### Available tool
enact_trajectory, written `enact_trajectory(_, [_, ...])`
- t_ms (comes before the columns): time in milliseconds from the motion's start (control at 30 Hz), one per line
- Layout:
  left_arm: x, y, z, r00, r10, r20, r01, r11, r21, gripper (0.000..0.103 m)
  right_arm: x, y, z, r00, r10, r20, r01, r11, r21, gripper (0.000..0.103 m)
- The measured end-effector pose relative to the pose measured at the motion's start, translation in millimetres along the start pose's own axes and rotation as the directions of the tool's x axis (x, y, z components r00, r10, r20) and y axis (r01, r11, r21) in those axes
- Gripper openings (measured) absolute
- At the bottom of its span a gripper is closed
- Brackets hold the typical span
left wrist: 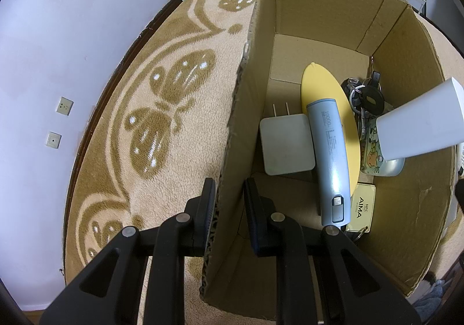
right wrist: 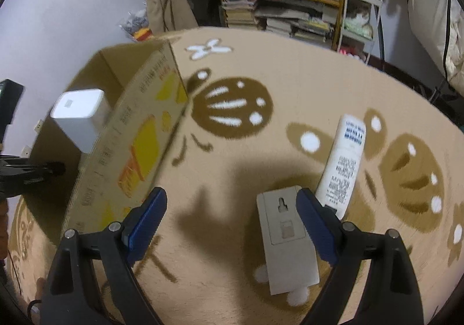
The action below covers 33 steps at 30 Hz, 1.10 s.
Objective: Organize rigid objects
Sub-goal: 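Move the right gripper to the white wall-mount doorbell unit and grasp it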
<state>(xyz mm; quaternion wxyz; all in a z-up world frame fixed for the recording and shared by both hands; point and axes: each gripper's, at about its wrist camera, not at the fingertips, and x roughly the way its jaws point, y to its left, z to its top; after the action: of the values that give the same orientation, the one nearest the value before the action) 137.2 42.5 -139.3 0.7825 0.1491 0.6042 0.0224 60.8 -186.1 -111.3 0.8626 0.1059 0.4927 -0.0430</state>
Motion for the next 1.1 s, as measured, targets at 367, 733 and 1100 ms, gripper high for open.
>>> enact_trajectory(367, [-1, 0, 0, 1.0, 0.001, 0.0, -0.001, 1.0, 0.001, 0.019, 33, -15, -9, 0.995, -0.039, -0.095, 0.044, 0.997, 0.055, 0.095])
enact_trajectory(733, [-1, 0, 0, 1.0, 0.001, 0.0, -0.001, 1.0, 0.001, 0.019, 39, -27, -13, 0.986, -0.089, -0.142, 0.101, 0.991, 0.082, 0.095])
enact_trajectory(1100, [-1, 0, 0, 1.0, -0.001, 0.0, 0.001, 1.0, 0.0, 0.019, 51, -28, -20, 0.971, -0.117, -0.211, 0.133, 0.989, 0.063, 0.095])
